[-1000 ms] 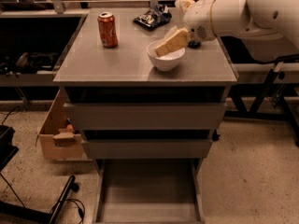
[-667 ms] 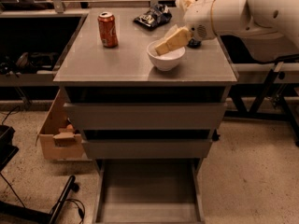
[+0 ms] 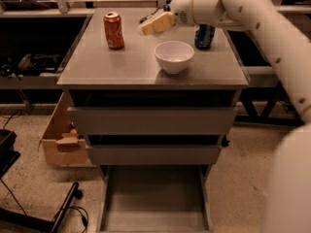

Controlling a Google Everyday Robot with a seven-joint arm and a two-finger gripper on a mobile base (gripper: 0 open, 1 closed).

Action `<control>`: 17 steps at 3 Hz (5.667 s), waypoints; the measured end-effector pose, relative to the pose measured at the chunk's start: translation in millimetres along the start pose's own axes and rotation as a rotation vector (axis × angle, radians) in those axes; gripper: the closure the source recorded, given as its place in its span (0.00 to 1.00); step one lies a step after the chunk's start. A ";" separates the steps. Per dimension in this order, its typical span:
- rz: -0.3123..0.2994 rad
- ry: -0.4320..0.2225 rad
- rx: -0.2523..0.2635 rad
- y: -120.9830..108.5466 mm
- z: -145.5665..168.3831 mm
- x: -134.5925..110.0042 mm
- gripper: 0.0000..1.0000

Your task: Place coke can into bottom drawer

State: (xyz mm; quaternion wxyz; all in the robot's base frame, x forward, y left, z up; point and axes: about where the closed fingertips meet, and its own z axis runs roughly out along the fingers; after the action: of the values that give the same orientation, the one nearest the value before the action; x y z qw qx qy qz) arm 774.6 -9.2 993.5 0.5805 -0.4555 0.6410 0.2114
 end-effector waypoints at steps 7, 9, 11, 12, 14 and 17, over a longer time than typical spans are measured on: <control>0.239 -0.159 0.046 5.1 211.4 18.4 0.41; 0.239 -0.159 0.046 5.2 211.4 18.4 0.87; 0.210 -0.164 0.036 2.4 208.0 6.1 1.00; 0.126 -0.150 0.049 -8.0 179.6 -25.7 1.00; 0.028 -0.171 0.158 -23.1 78.8 -84.1 1.00; 0.114 -0.279 0.305 82.8 -59.0 -117.4 1.00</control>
Offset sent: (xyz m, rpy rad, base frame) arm 0.1413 0.0629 0.0149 0.1729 0.0211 -0.2118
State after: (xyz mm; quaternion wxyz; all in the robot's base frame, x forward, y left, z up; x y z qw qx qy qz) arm 663.0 24.3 1096.1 0.7127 -0.2917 0.6039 0.2056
